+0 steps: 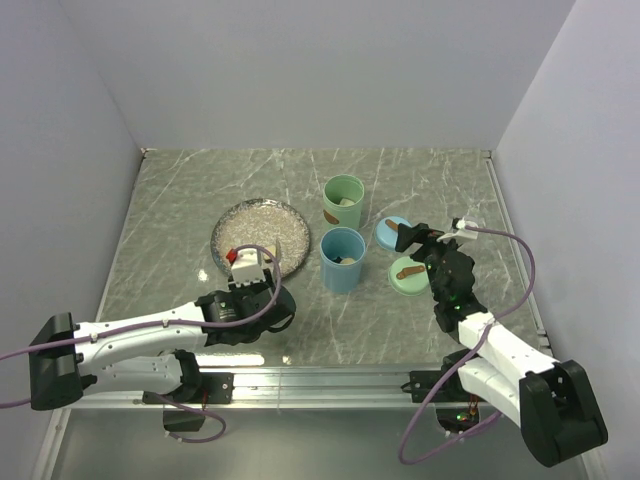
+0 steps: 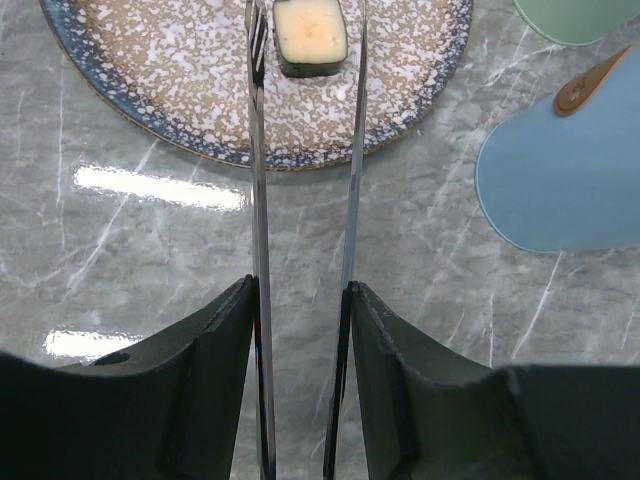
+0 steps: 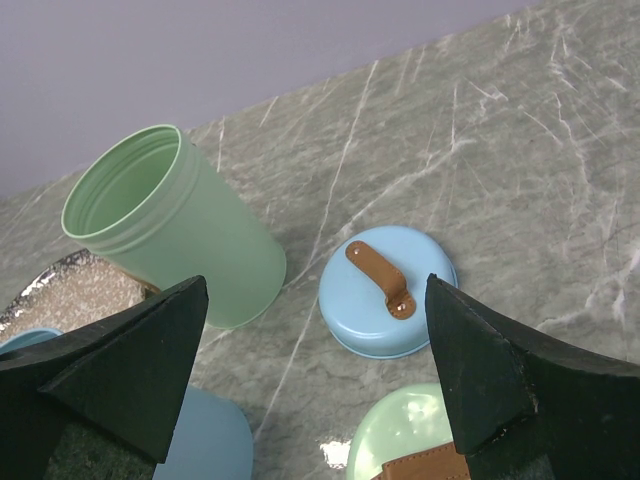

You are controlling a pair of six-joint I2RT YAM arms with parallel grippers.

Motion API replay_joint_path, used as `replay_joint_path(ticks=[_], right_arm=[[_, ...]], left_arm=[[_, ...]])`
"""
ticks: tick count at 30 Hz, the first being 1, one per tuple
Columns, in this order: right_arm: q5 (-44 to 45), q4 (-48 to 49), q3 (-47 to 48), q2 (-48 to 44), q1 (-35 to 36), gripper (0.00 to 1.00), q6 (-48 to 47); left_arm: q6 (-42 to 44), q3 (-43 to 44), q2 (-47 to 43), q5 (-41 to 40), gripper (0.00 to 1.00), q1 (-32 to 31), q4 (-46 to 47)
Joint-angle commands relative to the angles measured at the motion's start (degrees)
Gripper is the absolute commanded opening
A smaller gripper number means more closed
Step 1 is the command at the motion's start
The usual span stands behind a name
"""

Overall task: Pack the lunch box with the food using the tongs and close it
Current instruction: Pick up the food using the clamp

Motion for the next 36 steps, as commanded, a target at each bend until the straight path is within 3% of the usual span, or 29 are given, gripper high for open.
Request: replay_joint_path(ticks=[1,13,19,27,32,36], right_arm=[[0.3,0.9,-0.4,-1.3,0.4,0.96,-0.1],[0.6,0.2,-0.9,-3.0,0.3,0.96,-0.1],[0.9,-0.1,-1.3,-3.7,0.4,0.96,-0.1],[0.7,-0.1,-1.0,-3.3,0.4,0.95,0.0],[0.7,0.2,-0.7,-2.4,0.4,0.95,0.0],[0.6,0.5,-0.5,-1.9,0.3,0.95,0.0]], left_arm=[[0.3,0.1,-0.3,-0.1,0.48,-0.5,2.2],[-1.0,1.0,4.2,1.4,0.46,-0.6,0.3],[0.0,1.2,3.5,0.4,0.29,-0.5,0.9],[0.1,3.0,1.4,-3.2,0.27,-0.6,-1.3],[4.0,3.0,-1.2,-4.8,0.27,0.8,1.4],[13.6,1.3,-3.5,-0.8,0.27,4.8,10.1]])
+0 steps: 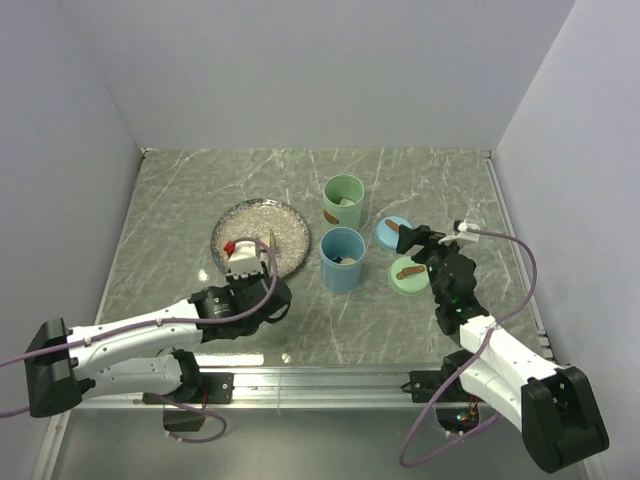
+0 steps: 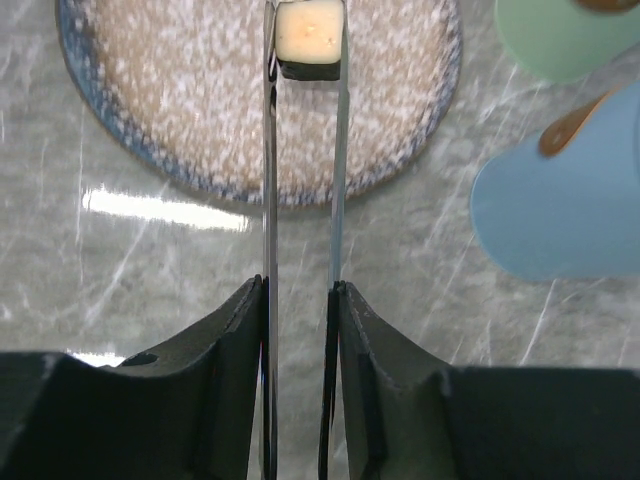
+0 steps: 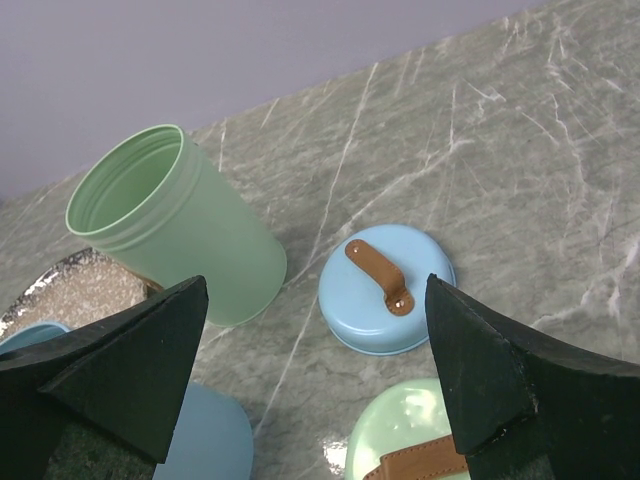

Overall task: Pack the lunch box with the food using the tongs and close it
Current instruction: Pick up the food using the clamp, then place the food into the lunch box

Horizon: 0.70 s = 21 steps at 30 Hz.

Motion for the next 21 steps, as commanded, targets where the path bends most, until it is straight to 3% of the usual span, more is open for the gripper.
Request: replay_joint_path(ticks=[1,11,21], right_arm=[[0.6,1.6,0.3,0.5,0.4,0.96,0.0],[0.4,2.6,1.5,3.7,0.4,0.95,0.0],[0.4,3.4,2.8,7.3,0.4,0.95,-0.1]], left_arm=[[9.1,0.1,-3.0,1.4,0.27,3.9,9.7],[24.1,0.9,-10.1,5.1,0.25,7.0,25.1],[34.4,-2.1,-16.6,20.9,0.25,7.3,34.1]])
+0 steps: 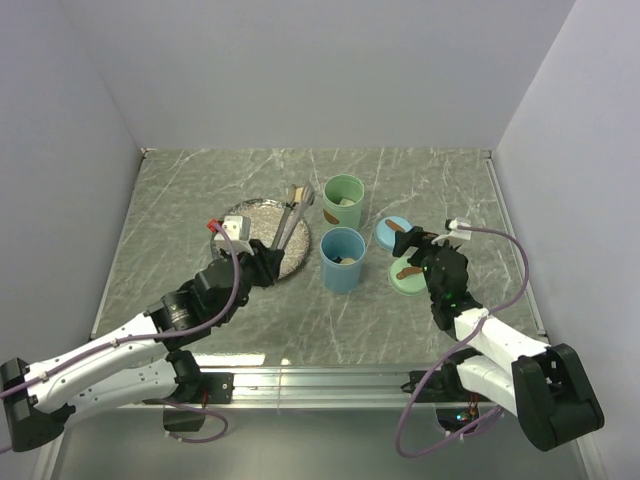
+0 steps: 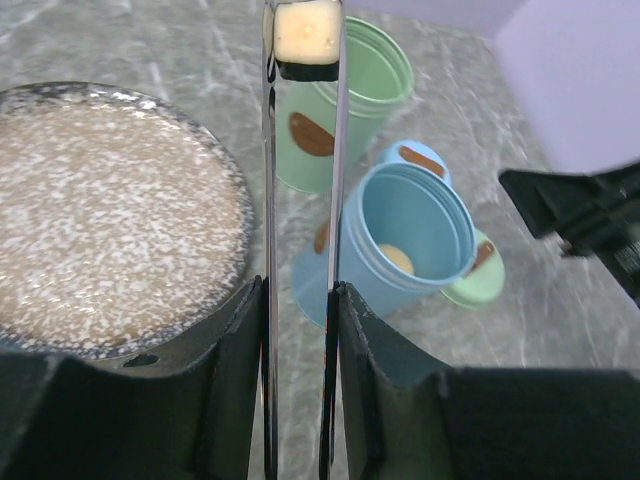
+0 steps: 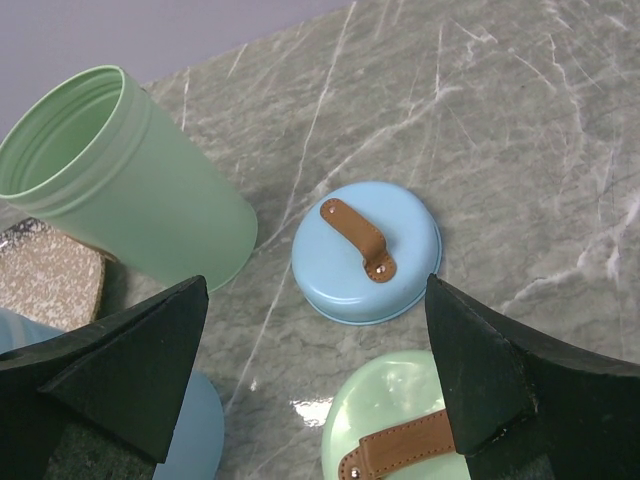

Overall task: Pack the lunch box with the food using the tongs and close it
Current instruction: Place the food into the lunch box

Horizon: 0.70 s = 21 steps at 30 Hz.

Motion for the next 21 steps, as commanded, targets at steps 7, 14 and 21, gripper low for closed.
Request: replay_joint_path(ticks=[7,14,21], right_arm=[[0.7,2.6,2.4,-0.6,0.4,0.95,0.1],[0.6,2.3,2.3,-0.6,0.4,0.95,0.0],[0.4,2.4,2.2,-0.9,0.3,0.95,0.0]], left_arm=[[5.5,-2.5,-6.2,16.2,0.25,0.2,7.0],[3.5,-4.1,-9.1,21.6,0.25,0.2,5.6],[1.5,-3.2,-5.9,21.5,0.23,0.2,1.6]])
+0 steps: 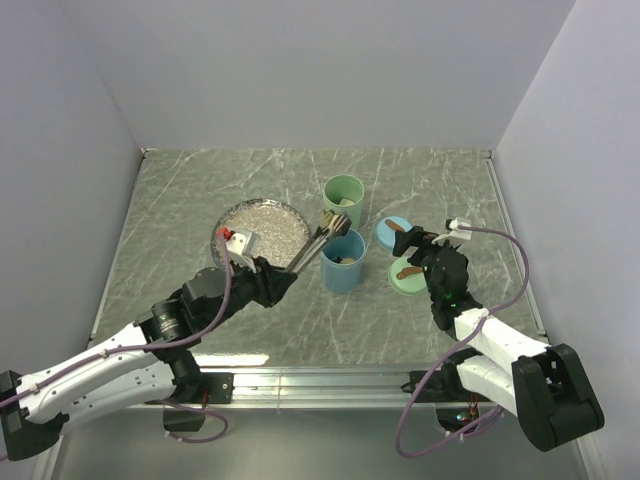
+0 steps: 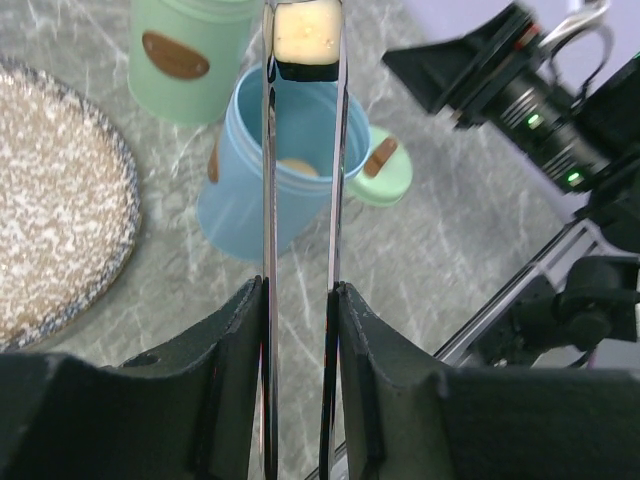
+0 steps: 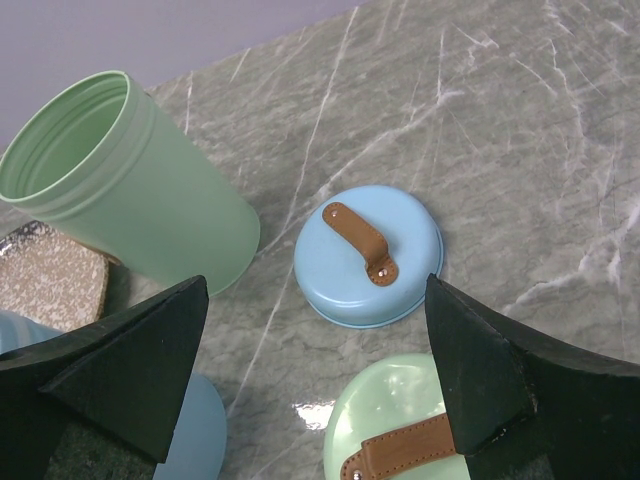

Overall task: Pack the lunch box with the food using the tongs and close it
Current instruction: Place the food into the lunch box

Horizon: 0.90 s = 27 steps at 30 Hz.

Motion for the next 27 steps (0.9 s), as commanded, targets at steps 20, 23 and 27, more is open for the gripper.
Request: replay_joint_path(ticks=[20,23,27], right_arm=[[0.3,2.0,2.4,-0.4,0.3,0.95,0.0],[0.3,2.0,2.3,-0.4,0.4,0.95,0.1],[0.3,2.1,2.4,-0.1,0.4,0.95,0.0]], left_arm=[[-0.8,2.1,4.6,2.0,0.45,0.1,0.3],[-0.6,2.2,4.2,2.3,0.48,0.1,0.5],[-0.6,2.4,4.1,2.2,0.48,0.1,0.7]])
